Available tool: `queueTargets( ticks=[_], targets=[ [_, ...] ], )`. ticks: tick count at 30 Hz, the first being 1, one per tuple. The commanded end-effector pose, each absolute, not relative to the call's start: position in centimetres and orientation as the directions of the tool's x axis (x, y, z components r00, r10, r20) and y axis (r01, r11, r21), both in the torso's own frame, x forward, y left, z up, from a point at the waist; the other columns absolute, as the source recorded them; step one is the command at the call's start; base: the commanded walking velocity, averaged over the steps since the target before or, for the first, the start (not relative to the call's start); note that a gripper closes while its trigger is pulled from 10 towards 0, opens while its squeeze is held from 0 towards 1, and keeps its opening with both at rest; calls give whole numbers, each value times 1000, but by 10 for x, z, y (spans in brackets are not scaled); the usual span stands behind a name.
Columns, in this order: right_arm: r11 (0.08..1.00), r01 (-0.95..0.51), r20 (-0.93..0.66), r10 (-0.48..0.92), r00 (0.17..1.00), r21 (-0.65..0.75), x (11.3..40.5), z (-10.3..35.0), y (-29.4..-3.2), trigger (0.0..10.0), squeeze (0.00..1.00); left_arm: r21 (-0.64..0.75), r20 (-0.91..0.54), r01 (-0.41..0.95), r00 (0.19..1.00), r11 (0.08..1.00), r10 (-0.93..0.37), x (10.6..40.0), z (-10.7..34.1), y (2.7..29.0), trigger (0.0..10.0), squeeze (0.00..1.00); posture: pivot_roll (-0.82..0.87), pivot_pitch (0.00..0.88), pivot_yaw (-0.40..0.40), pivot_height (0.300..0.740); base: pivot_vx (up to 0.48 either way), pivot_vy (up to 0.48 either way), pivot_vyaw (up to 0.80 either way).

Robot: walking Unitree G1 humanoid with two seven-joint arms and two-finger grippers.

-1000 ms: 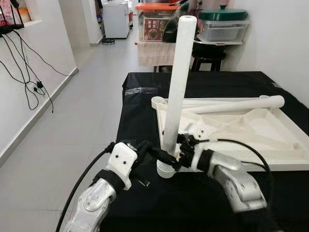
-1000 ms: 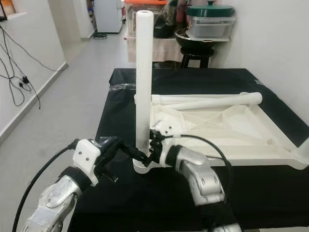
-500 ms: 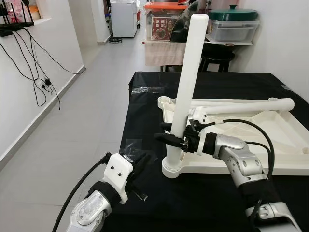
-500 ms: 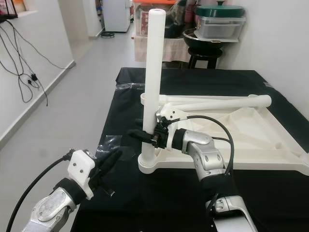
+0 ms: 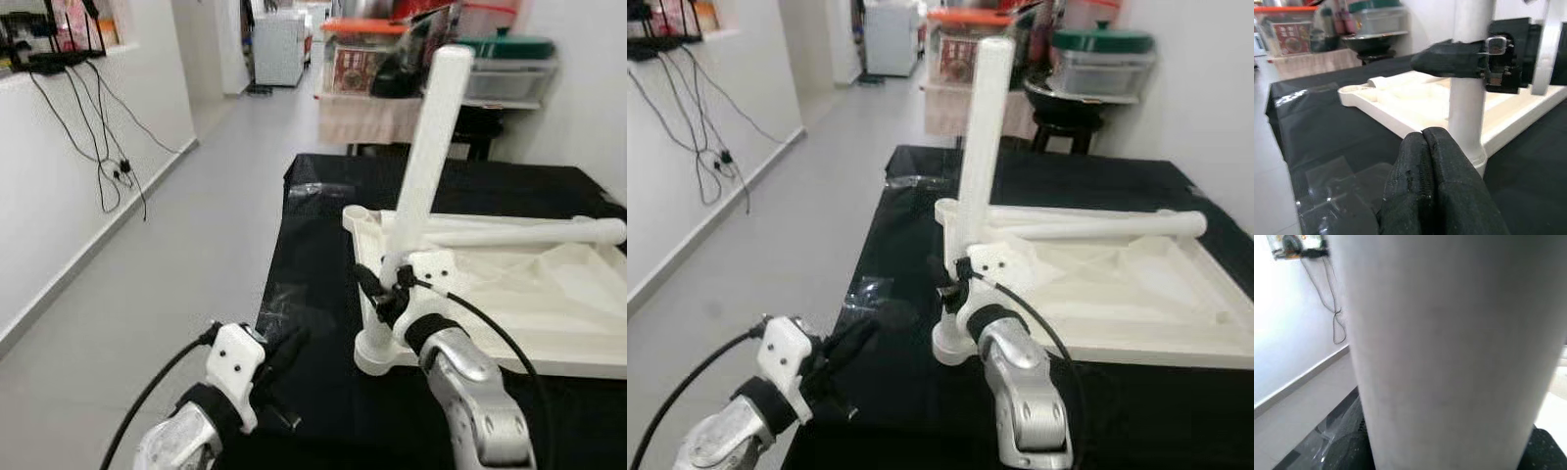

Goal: Building children table

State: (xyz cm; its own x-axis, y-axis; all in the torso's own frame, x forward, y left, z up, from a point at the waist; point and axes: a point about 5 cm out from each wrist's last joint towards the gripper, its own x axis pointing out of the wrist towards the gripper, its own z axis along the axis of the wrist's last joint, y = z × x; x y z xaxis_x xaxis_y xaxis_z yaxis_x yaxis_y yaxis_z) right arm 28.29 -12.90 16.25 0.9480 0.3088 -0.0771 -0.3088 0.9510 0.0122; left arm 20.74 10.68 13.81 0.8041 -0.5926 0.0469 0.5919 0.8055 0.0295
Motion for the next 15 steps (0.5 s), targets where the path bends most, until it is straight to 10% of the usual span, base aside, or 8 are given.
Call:
queueTargets(
  ticks=[1,6,7,8,9,15],
  targets=[
    [945,-328,-224,322,920,14,289,136,-134,0,0,20,36,614,788,789,-614,206,138,105,10000,0,19,0,-34,740,0,0,0],
    [955,-292,-192,278,941,-49,313,147,-134,0,0,-7,37,608,794,794,-607,208,135,105,10000,0,17,0,-32,740,0,0,0],
    [950,-311,-169,303,938,-25,315,151,-129,10000,0,-16,36,599,800,800,-599,210,134,105,10000,0,23,0,-28,740,0,0,0],
    [950,-311,-169,303,938,-25,315,151,-129,10000,0,-16,36,599,800,800,-599,210,134,105,10000,0,23,0,-28,740,0,0,0],
    [944,-330,-149,321,935,-34,318,155,-127,10000,1000,-17,34,598,802,802,-597,211,134,105,10000,0,26,0,-28,740,0,0,0],
    [824,-567,-73,566,821,5,322,173,-108,10000,1000,-9,27,608,794,794,-608,215,134,104,10000,0,21,0,-25,740,0,0,0]
  ],
)
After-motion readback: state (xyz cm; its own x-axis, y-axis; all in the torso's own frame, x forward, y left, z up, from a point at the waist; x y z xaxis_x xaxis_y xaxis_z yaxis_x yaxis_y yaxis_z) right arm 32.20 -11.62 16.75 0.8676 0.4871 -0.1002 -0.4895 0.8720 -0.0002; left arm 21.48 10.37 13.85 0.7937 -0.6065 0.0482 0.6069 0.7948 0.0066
